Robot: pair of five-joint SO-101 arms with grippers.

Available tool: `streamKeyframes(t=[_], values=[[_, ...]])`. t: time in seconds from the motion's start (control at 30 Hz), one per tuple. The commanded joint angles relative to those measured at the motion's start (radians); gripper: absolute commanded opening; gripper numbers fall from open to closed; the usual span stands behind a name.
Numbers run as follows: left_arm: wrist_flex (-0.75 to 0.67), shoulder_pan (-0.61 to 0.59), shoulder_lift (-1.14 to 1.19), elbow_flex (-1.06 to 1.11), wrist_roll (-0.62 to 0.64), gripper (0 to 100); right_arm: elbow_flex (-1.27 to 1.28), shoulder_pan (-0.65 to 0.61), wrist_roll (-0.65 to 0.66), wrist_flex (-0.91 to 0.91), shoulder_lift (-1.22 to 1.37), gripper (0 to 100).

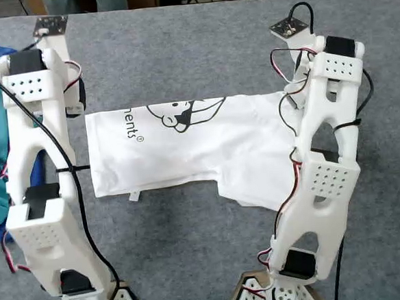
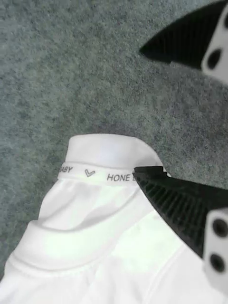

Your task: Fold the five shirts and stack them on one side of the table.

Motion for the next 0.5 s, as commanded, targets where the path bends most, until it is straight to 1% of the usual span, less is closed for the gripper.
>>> streamKeyframes(t=[0.0,0.1,0.2,0.33,0.37,0.47], values=[[-0.098,-0.010,-0.150,0.151,-0.008,3,-0.107,-0.003,-0.008,0.037,-0.010,41.5],[-0.198,-0.005,-0.272,0.323,-0.009,3,-0.170,-0.025,-0.008,0.091,-0.012,38.4],[-0.296,-0.004,-0.394,0.493,-0.009,3,-0.246,-0.054,-0.014,0.176,-0.012,31.7],[-0.388,-0.002,-0.528,0.676,-0.009,3,-0.291,-0.048,-0.077,0.183,-0.013,22.6],[-0.399,-0.002,-0.552,0.705,-0.009,3,-0.295,-0.046,-0.089,0.183,-0.013,21.5],[-0.414,-0.002,-0.598,0.745,-0.009,3,-0.300,-0.043,-0.107,0.183,-0.013,22.9]])
